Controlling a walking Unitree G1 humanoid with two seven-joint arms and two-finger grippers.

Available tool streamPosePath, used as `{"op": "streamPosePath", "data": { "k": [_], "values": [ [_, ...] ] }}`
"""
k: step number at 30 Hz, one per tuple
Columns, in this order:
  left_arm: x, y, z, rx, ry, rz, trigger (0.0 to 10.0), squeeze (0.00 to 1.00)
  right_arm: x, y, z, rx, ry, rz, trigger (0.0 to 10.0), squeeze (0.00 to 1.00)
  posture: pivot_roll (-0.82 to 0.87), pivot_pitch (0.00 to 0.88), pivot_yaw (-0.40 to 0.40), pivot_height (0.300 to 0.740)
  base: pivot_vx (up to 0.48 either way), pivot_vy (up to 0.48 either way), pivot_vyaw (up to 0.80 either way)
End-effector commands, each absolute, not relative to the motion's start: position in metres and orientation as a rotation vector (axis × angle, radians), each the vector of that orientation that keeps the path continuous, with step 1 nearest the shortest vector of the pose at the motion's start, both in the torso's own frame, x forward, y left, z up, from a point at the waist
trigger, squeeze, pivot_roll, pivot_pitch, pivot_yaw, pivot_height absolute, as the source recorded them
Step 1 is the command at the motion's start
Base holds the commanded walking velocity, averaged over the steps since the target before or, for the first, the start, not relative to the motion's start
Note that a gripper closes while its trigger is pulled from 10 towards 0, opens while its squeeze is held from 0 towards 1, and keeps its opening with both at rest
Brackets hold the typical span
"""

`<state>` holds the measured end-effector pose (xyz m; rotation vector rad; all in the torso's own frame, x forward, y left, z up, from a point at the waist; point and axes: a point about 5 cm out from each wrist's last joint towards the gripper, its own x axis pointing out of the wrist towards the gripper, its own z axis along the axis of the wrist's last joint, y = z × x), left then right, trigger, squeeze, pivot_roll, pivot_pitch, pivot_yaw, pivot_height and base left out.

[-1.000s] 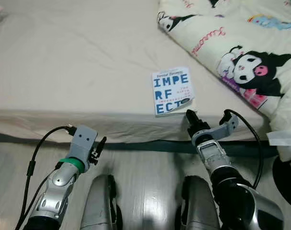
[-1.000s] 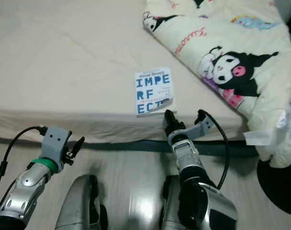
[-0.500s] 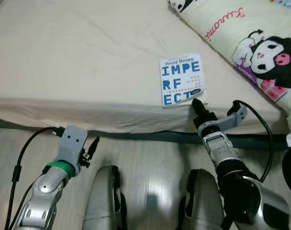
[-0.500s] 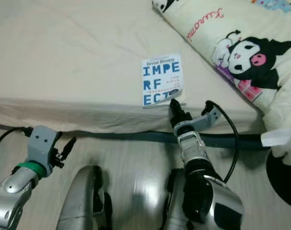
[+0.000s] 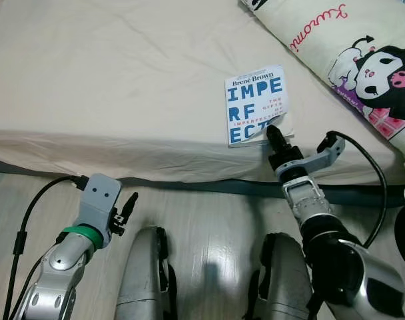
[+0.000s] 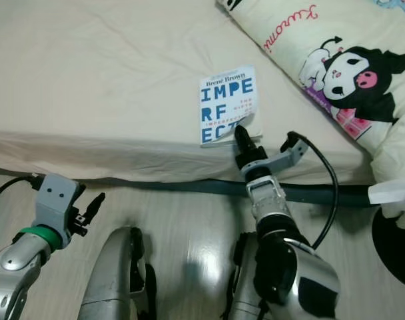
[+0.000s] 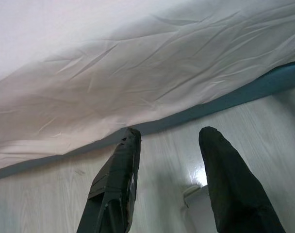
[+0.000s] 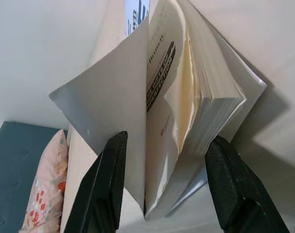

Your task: Clean up the room

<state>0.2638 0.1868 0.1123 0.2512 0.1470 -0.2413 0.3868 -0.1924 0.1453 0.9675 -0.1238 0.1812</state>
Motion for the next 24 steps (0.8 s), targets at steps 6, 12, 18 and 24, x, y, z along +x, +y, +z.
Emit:
{"op": "streamPosePath", "data": {
  "k": [6,12,18,24],
  "values": [
    [0.253,0.194,0.105,0.256,0.213,-0.227,10.0,0.00,0.384,-0.195,0.126,1.002,0.006,0.043,7.8,0.00,0.28,0.351,0.197,0.570,0.000,0.000,0.00],
    [0.252,0.194,0.105,0.254,0.220,-0.223,10.0,0.00,0.385,-0.192,0.127,0.981,0.039,0.040,0.0,0.00,0.28,0.355,0.195,0.570,0.000,0.000,0.00],
    [0.253,0.193,0.106,0.250,0.226,-0.217,10.0,0.00,0.388,-0.193,0.137,0.982,-0.006,0.077,0.0,0.00,0.27,0.352,0.195,0.570,0.000,0.000,0.00],
    [0.254,0.193,0.107,0.250,0.227,-0.216,10.0,0.00,0.390,-0.196,0.144,0.991,-0.055,0.121,0.0,0.00,0.27,0.347,0.195,0.570,0.000,0.000,0.00]
  ]
}}
